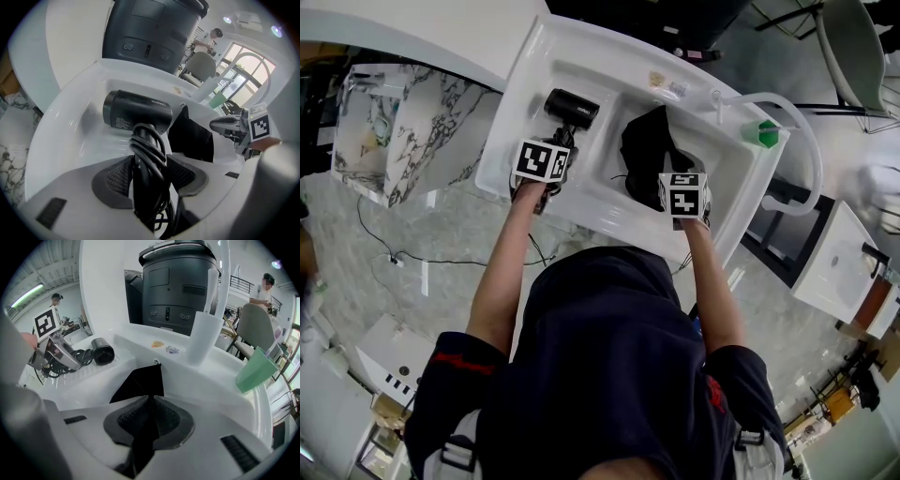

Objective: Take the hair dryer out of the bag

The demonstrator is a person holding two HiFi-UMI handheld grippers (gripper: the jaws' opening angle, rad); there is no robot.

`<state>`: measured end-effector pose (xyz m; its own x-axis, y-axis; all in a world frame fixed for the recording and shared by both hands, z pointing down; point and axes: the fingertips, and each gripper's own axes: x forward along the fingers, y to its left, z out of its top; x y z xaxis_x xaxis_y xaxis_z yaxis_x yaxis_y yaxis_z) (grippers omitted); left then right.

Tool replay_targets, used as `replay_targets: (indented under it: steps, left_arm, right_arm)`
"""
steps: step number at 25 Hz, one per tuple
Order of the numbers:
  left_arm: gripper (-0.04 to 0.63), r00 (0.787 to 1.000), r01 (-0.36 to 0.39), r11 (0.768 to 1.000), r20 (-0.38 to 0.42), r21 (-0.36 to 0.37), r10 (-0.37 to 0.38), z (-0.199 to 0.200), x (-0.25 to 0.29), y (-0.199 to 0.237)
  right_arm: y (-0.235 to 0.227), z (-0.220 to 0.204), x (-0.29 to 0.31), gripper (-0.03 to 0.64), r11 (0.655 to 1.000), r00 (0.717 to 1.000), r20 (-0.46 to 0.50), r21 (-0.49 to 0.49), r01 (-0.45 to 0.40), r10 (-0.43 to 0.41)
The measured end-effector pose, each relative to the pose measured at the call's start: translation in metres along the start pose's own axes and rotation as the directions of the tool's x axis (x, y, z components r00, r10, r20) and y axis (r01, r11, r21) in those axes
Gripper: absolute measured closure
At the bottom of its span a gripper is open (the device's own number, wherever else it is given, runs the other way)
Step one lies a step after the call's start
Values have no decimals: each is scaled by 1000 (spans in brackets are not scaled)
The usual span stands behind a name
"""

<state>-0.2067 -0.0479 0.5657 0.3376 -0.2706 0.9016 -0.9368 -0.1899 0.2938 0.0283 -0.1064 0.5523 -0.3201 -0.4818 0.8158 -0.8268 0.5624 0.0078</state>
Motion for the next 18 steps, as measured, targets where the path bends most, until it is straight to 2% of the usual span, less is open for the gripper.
replay_targets:
  steps: [5,10,18]
  left_arm:
    - [371,1000,-16,1000,6,16,16,2,3,1]
    - [371,997,-64,995,39,73,61,5,7,4]
    - [354,996,-77,995,47,63,74,5,6,5]
  right_arm:
    - [-1,0,0,572,1000,1000,0,-1,2,-2]
    - [-2,-2,-1,572,1000,1000,-5,14,7,-7]
    - [-4,-5,-1,572,1000,1000,-11,6,7,-7]
